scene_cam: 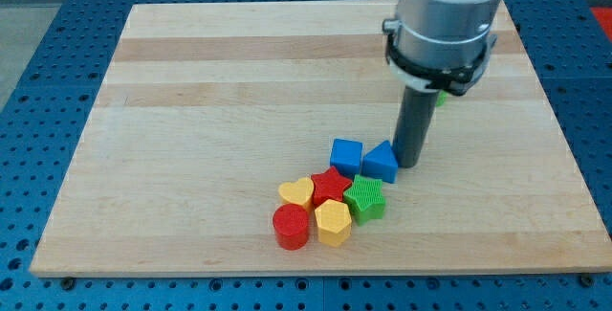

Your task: Move the green circle above the blue cube

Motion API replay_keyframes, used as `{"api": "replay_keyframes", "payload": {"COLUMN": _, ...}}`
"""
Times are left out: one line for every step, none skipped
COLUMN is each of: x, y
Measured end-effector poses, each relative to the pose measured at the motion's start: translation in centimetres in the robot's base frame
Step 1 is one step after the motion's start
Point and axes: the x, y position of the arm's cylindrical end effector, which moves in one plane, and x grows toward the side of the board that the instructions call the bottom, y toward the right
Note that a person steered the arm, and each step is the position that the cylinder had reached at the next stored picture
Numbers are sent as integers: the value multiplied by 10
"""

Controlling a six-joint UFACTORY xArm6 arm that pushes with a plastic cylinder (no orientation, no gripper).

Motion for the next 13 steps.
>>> {"api": "replay_keyframes", "payload": {"x": 6, "y": -20}}
{"api": "replay_keyframes", "payload": {"x": 10, "y": -26}}
{"api": "replay_keyframes", "payload": {"x": 6, "y": -3}}
{"api": "replay_keyframes", "payload": {"x": -7, "y": 69}}
{"api": "replay_keyframes", "payload": {"x": -56, "y": 131}}
{"api": "replay_keyframes", "payload": {"x": -113, "y": 133}}
{"api": "replay_keyframes", "payload": {"x": -134, "y": 107}}
{"api": "replay_keyframes", "payload": {"x": -122, "y": 74}}
{"api": "replay_keyframes", "payload": {"x": -120, "y": 34}}
{"api": "replay_keyframes", "payload": {"x": -118, "y": 4}}
{"api": "replay_keyframes", "payload": {"x": -105, "y": -4}}
{"api": "replay_keyframes", "payload": {"x": -87, "y": 6}}
{"api": "replay_keyframes", "payload": {"x": -73, "y": 6}}
